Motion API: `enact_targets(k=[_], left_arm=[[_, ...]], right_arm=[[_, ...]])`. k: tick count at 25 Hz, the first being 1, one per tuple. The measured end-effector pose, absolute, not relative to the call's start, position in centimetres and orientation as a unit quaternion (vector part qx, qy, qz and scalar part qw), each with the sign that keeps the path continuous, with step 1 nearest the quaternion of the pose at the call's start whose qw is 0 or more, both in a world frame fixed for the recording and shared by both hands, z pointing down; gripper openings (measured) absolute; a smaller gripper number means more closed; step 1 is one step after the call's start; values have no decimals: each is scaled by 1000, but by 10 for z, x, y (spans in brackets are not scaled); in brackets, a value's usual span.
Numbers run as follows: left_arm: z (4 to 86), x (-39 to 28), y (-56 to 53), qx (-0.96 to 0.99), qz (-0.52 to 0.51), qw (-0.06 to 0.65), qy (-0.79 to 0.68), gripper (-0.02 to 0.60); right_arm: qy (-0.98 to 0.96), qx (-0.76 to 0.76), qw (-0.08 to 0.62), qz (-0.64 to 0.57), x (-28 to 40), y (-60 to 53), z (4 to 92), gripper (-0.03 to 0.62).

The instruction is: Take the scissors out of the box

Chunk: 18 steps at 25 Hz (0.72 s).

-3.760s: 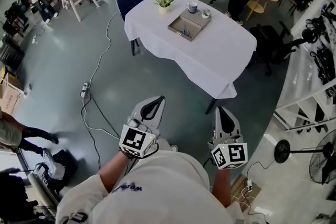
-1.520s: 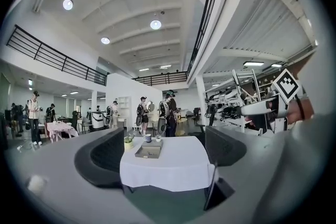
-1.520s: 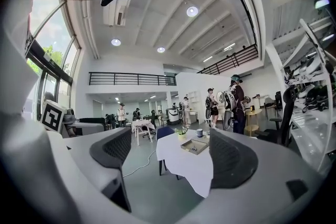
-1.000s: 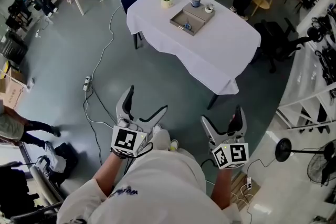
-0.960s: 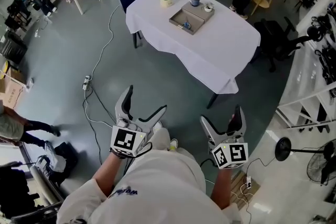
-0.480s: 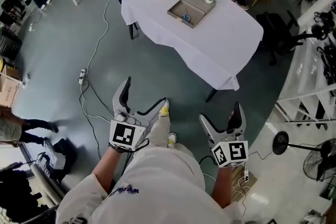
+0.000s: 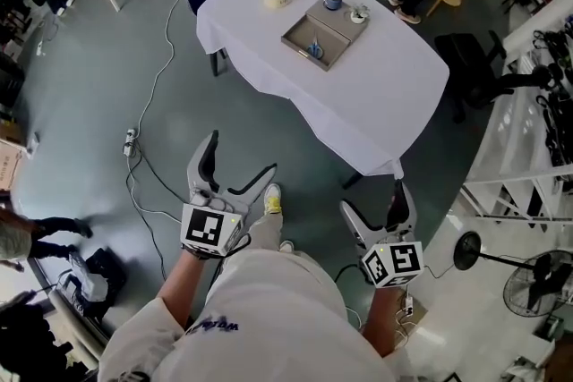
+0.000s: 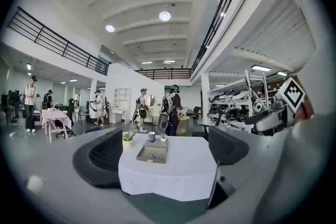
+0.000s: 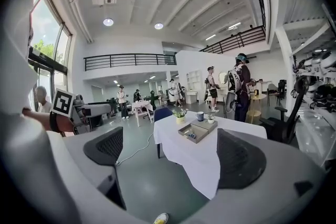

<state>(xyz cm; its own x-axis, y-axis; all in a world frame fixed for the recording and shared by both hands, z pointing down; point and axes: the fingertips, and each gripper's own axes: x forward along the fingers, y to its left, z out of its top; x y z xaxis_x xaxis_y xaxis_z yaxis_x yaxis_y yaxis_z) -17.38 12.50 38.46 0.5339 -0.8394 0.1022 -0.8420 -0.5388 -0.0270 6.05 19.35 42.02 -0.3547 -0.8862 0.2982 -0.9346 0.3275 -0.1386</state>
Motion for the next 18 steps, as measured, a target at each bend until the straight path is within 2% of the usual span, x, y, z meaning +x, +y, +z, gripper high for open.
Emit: enact_targets(k=[10, 18], left_arm=[[390, -199, 18, 888, 43, 23, -458, 506], [398, -182, -34, 914, 34, 48, -400, 497]], right_arm=[[-811, 559, 110, 129, 24, 87, 412, 529], [-800, 576, 116, 119, 25, 39, 411, 492]])
